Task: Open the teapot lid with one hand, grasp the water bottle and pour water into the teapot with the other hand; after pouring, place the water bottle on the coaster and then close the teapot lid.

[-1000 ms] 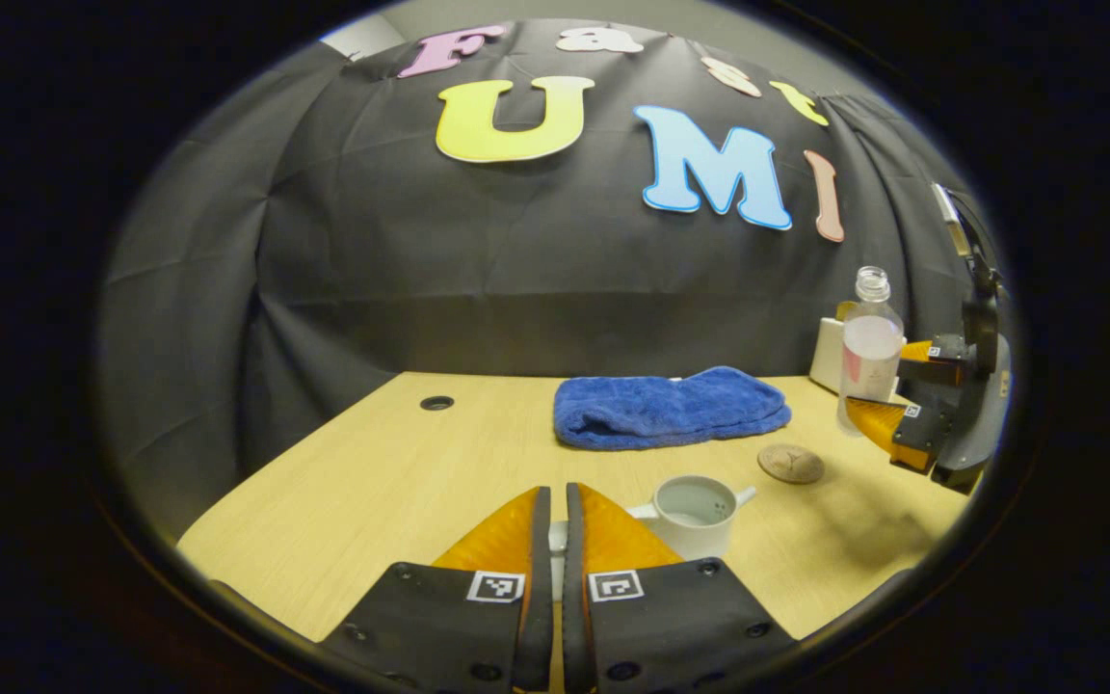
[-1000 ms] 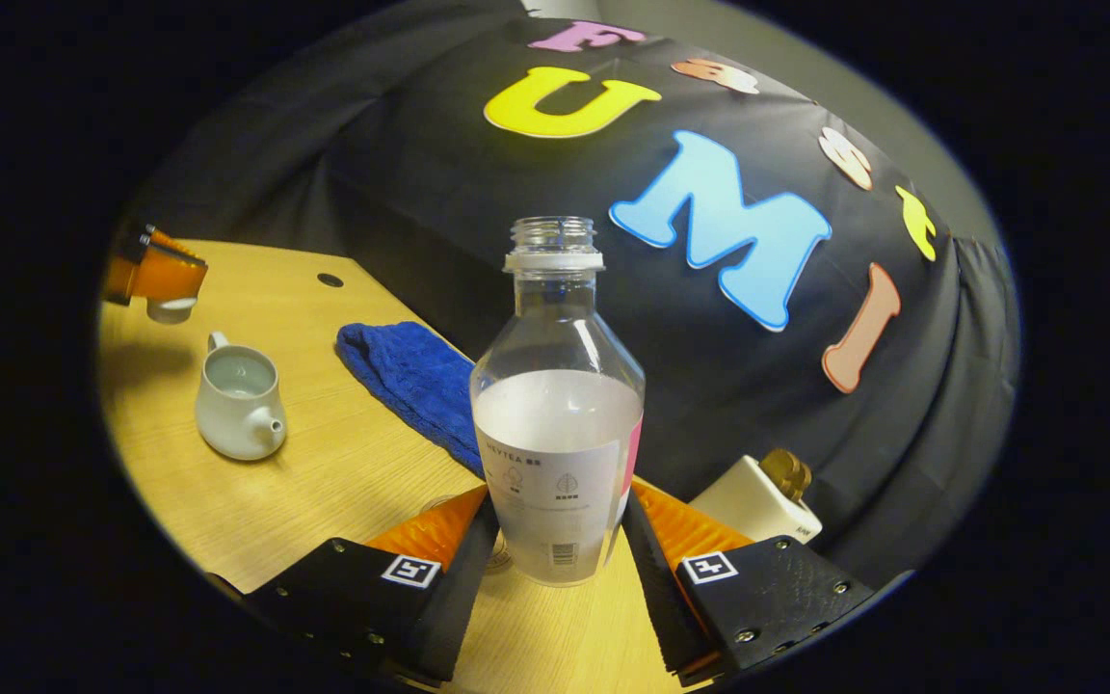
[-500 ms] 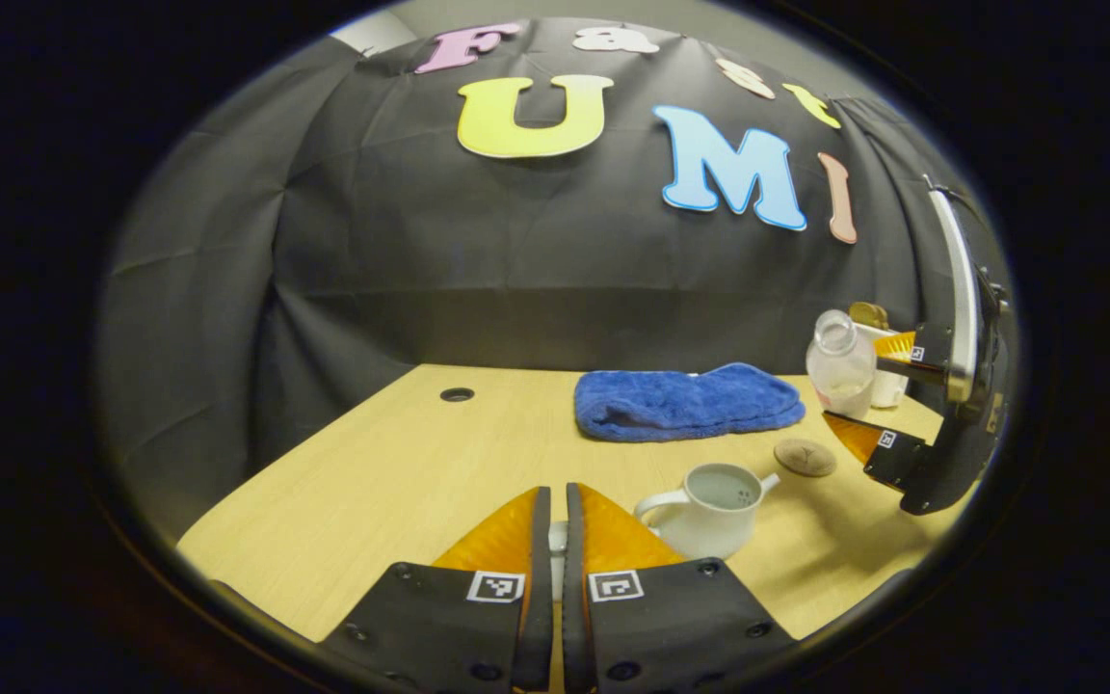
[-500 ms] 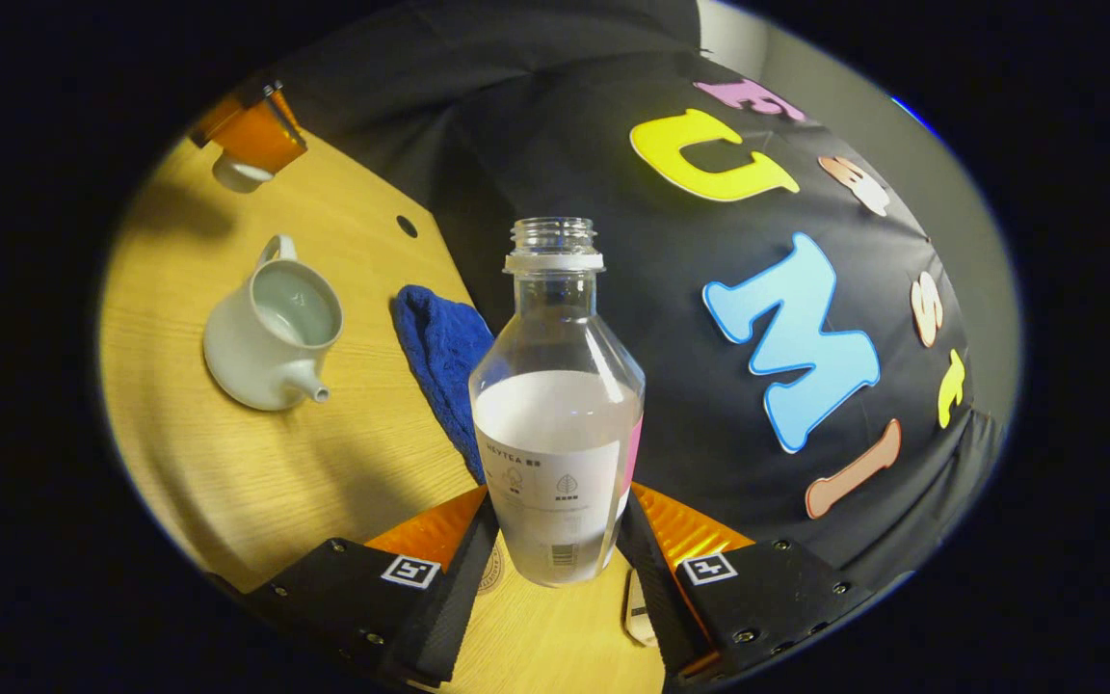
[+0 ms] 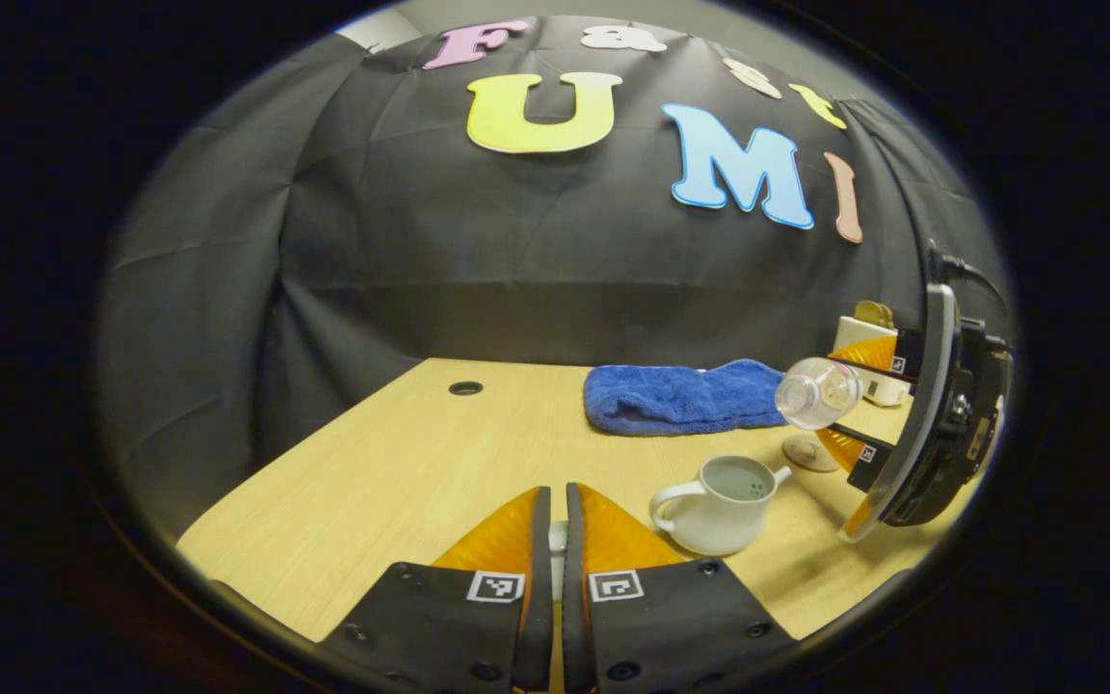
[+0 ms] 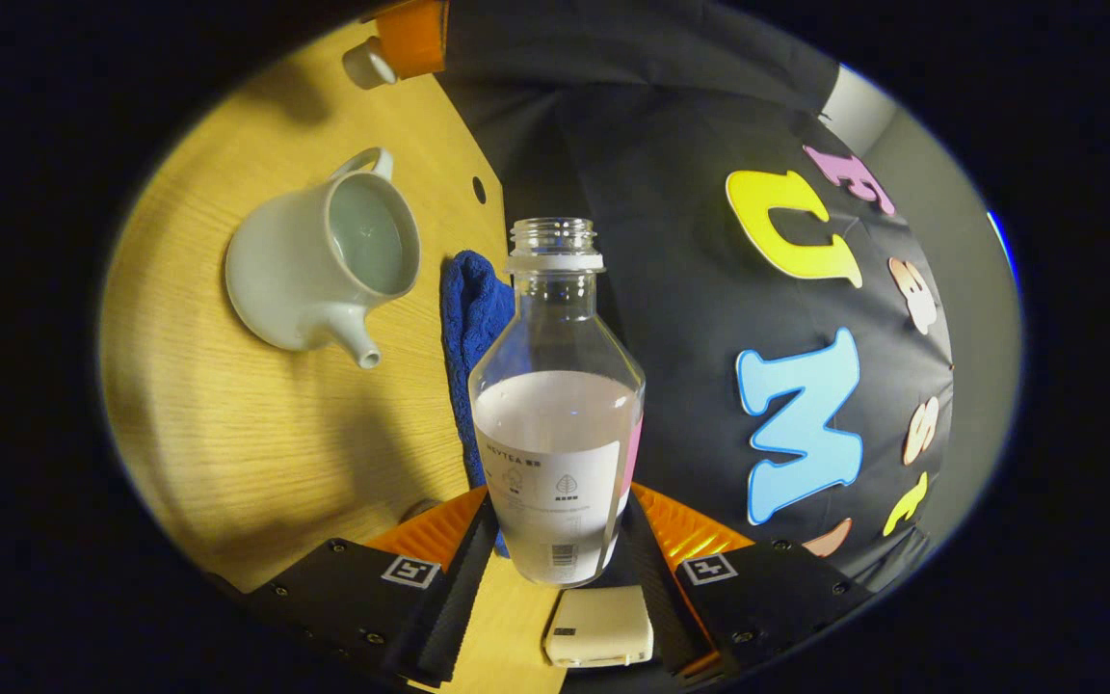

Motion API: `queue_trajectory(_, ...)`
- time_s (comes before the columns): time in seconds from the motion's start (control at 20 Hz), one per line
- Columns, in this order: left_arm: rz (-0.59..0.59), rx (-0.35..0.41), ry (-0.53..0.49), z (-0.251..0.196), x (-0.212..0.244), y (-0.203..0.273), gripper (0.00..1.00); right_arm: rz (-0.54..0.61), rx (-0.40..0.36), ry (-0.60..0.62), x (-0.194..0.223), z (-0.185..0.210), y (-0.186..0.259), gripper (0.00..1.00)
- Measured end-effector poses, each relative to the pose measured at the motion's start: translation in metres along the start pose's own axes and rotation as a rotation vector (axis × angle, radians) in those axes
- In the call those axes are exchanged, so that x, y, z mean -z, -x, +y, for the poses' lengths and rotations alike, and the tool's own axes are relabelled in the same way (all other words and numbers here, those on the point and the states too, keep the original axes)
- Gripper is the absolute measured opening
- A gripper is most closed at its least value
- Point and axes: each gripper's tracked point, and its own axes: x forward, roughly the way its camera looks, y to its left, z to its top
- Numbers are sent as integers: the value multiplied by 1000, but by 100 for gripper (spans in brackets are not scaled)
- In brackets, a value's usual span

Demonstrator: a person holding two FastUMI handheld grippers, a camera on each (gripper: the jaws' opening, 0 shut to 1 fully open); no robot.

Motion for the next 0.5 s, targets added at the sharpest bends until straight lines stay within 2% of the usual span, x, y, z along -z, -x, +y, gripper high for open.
queue_trajectory(0.5, 9, -6, 2, 5, 4, 1, 11, -29, 90, 217, -5, -10, -6, 76)
